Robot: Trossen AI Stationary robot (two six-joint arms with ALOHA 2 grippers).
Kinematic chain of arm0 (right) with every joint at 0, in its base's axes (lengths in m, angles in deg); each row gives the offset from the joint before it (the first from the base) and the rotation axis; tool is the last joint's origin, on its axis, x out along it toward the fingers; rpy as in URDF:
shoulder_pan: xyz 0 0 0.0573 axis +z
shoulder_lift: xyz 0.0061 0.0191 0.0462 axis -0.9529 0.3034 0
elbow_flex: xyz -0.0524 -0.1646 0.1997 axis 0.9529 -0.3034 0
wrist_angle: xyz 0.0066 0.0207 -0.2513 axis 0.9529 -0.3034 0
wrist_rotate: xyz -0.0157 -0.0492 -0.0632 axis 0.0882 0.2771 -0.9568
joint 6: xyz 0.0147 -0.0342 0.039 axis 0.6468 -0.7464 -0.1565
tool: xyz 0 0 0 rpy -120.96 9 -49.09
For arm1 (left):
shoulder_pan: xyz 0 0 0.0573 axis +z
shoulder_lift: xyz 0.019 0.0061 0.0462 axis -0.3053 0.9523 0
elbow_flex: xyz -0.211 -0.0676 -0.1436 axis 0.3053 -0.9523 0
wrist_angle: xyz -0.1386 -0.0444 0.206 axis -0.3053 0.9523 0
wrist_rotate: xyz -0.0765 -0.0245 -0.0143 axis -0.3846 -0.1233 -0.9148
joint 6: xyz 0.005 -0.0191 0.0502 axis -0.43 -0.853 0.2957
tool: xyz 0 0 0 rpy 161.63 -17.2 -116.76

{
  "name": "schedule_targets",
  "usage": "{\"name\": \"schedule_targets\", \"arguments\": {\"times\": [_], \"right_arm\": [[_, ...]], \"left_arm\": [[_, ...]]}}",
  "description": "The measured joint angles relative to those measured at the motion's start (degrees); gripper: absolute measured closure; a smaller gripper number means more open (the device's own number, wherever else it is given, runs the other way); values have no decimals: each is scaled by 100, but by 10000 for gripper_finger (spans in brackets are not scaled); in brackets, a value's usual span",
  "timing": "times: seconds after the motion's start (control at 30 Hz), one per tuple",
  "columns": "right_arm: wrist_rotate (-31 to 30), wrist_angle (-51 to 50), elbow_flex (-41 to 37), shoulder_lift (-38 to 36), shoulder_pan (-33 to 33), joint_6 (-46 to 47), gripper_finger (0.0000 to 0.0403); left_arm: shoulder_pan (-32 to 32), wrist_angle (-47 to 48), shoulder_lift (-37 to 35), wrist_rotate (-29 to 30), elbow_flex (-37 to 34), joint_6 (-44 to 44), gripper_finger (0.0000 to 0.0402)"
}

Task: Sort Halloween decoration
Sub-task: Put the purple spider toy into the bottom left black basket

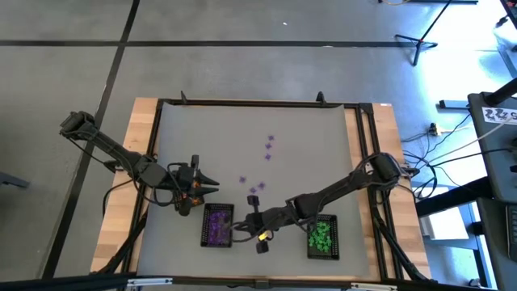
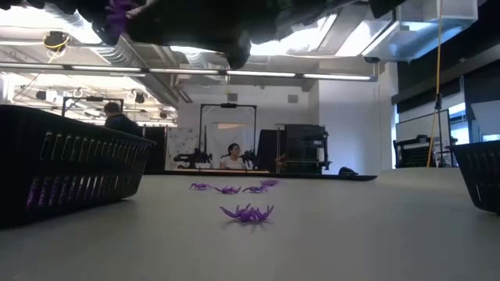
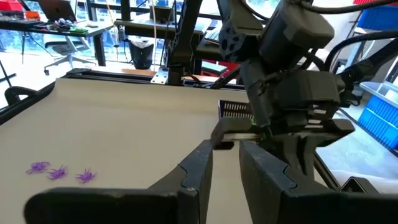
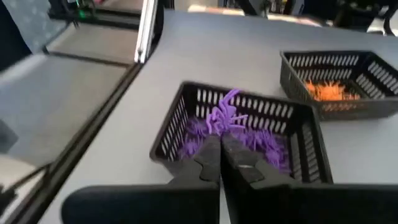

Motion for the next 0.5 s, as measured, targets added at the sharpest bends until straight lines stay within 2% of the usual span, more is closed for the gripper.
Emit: {"name": "schedule_targets", "arguments": {"times": [0.27,0.5], "right_arm": [[-50,435,0,87,-116,28,379],[-86,571,2,87,-168,172,288]], "left_arm": [[-1,0,0,2,0,0,327],[0,0,0,0,0,0,327]]}}
